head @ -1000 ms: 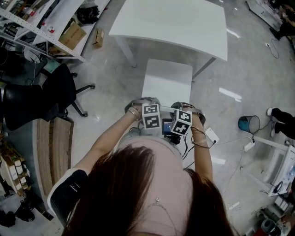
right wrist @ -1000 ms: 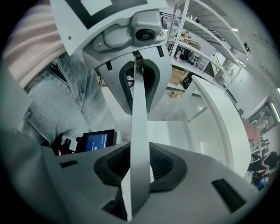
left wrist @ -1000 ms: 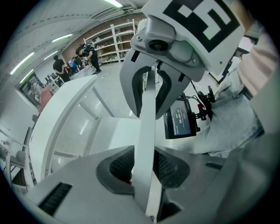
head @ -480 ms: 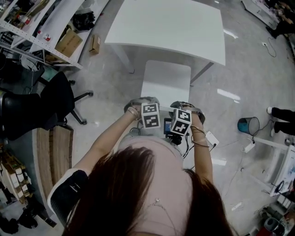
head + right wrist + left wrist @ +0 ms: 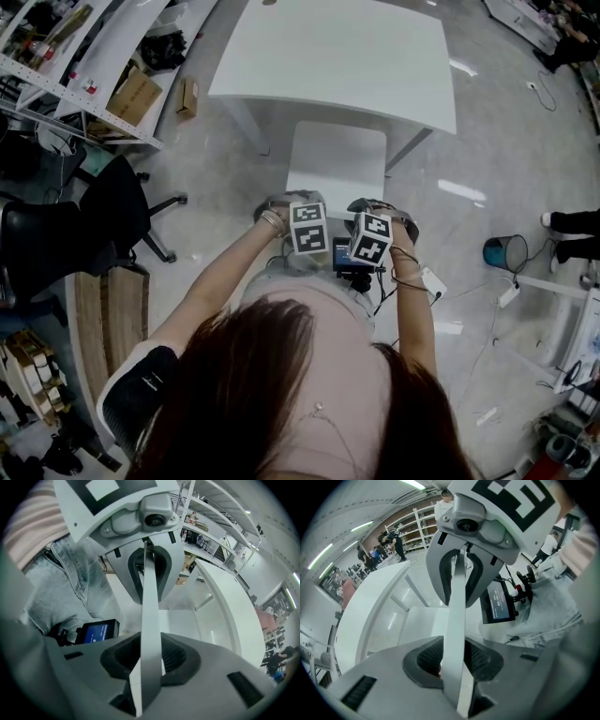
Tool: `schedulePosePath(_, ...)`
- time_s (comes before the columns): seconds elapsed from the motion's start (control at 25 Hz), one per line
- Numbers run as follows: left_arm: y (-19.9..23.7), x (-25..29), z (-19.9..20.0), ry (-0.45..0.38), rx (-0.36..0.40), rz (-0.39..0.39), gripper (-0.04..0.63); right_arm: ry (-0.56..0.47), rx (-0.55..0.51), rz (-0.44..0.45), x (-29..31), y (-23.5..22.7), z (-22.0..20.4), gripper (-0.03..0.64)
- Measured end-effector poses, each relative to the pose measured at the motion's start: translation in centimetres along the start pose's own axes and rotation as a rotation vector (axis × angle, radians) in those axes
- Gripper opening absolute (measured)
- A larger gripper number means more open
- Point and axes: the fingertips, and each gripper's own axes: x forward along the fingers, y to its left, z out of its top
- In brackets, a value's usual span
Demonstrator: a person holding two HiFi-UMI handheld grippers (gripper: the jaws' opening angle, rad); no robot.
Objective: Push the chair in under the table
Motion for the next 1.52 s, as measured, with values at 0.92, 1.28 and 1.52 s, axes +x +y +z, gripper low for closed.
schedulePosePath(0.92, 6.9, 1.0, -0.2, 0.015, 0.0, 0.024, 0.12, 0.013, 0.008, 0.036, 1.3, -6.7, 0.2, 0.121)
schedulePosePath(1.28, 8.7, 1.2, -0.2, 0.02, 0.003, 0.03, 0.127, 0.015, 0.005, 0.032, 1.6, -8.3, 0.2, 0.12)
schedulePosePath(1.52, 10.1, 1.6, -0.5, 0.028, -0.004, 0.034, 0.133, 0.01, 0.001, 0.031, 2.1, -9.7, 0.5, 0.12)
